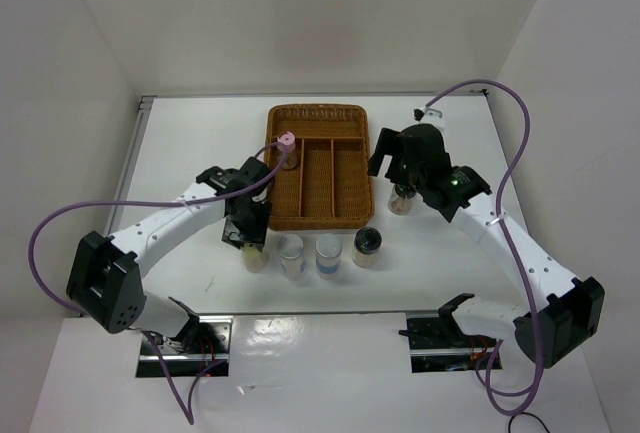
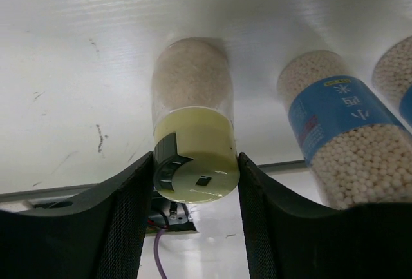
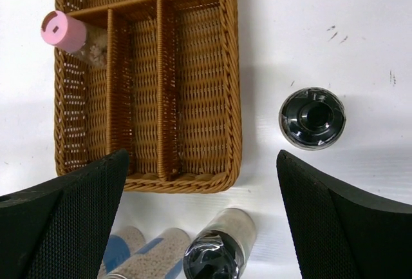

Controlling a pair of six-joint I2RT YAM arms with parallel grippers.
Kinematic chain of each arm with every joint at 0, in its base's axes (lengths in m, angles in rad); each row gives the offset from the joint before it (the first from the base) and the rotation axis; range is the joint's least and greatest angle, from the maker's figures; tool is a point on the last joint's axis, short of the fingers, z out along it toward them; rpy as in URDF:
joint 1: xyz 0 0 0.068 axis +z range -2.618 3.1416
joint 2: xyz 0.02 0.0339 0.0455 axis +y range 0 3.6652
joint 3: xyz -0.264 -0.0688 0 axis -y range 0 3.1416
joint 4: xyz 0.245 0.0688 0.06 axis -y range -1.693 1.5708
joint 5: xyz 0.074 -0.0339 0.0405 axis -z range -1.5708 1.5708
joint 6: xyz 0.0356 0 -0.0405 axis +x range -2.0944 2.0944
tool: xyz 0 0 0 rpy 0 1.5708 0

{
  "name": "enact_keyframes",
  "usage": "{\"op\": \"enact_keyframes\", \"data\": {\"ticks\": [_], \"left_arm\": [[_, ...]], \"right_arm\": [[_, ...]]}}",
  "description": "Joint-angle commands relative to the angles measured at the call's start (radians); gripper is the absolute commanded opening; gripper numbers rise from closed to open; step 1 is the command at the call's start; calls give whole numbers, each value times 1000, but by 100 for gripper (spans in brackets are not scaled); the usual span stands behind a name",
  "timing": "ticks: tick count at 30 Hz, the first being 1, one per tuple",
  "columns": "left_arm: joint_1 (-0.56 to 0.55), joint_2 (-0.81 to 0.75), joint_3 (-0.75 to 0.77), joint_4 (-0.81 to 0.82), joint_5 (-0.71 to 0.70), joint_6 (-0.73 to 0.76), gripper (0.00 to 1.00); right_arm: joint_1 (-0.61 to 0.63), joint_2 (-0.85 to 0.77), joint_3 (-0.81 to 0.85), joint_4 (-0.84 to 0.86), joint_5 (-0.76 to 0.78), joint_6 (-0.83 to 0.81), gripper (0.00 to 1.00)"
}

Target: Organize the condiment bottles

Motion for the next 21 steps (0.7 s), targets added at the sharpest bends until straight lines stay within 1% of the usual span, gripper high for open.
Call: {"op": "enact_keyframes", "data": {"ticks": [1, 2, 7, 8, 10, 11, 12, 15, 21], "left_arm": [[-2, -24, 63, -83, -104, -12, 44], [-2, -24, 87, -93, -104, -24, 42], [-2, -37, 343, -212, -115, -14, 41], [-2, -23, 443, -229, -133, -2, 41], [-2, 5, 541, -255, -142, 20, 41], [-2, 15, 628, -265, -156, 29, 41], [-2, 43, 663, -265, -165, 46, 41], [19, 109, 742, -176, -187, 99, 41], [41, 248, 761, 17, -167, 146, 41]], "right_arm": [[-15, -33, -14, 13, 7, 9, 99], [-15, -33, -23, 13, -2, 9, 99], [-34, -14, -23, 23, -2, 0, 99], [-34, -14, -23, 23, -2, 0, 99], [-46, -4, -23, 23, -11, 0, 99], [-55, -4, -23, 36, -11, 0, 99], [-66, 6, -23, 36, -22, 0, 99], [-75, 6, -32, 62, -22, -13, 99], [-104, 67, 27, 62, -24, -65, 99]]}}
